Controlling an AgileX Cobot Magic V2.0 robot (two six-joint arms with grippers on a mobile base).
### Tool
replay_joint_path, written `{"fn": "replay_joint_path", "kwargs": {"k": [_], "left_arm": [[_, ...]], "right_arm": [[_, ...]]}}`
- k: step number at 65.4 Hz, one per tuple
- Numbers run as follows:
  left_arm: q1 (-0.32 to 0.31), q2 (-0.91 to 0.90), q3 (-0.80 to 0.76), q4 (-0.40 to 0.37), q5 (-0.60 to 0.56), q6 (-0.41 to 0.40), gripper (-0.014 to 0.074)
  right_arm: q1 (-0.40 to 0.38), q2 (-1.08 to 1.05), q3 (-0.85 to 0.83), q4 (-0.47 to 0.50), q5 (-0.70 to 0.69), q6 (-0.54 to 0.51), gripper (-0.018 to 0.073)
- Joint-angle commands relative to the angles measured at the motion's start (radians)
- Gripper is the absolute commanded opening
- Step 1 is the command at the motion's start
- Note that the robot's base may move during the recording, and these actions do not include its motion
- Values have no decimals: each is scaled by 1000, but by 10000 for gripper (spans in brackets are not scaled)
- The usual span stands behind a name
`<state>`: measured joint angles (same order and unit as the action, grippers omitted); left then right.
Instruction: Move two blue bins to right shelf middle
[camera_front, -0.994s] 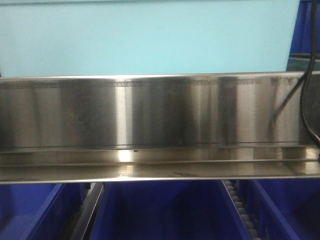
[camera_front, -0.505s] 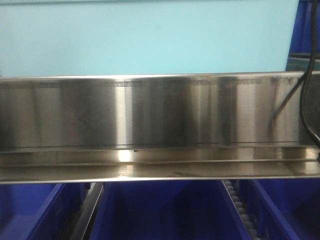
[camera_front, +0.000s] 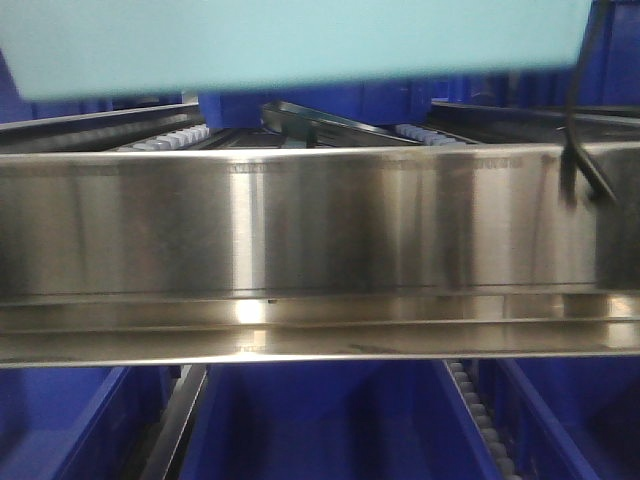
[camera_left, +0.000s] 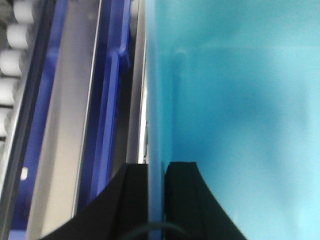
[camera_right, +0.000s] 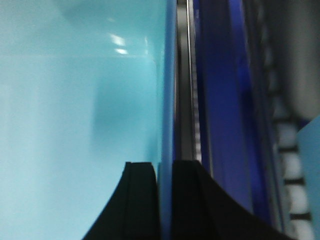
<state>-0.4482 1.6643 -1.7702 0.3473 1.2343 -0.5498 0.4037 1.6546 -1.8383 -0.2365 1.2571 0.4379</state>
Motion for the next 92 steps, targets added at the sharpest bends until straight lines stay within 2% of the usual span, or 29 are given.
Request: {"fn": "replay_joint_path", "kwargs": {"k": [1, 17, 32, 92], "left_arm": [[-18, -38, -31, -1, -13, -1, -111], [-18, -119, -109, 52, -13, -4, -111], [-18, -136, -222, 67, -13, 2, -111], [-15, -140, -226, 82, -13, 7, -111]], "right_arm": [[18, -44, -59, -8, -36, 2, -162], [27, -84, -149, -31, -36, 0, -162], [77, -93, -185, -123, -36, 0, -162], [78, -93, -185, -142, -36, 0, -162]]}}
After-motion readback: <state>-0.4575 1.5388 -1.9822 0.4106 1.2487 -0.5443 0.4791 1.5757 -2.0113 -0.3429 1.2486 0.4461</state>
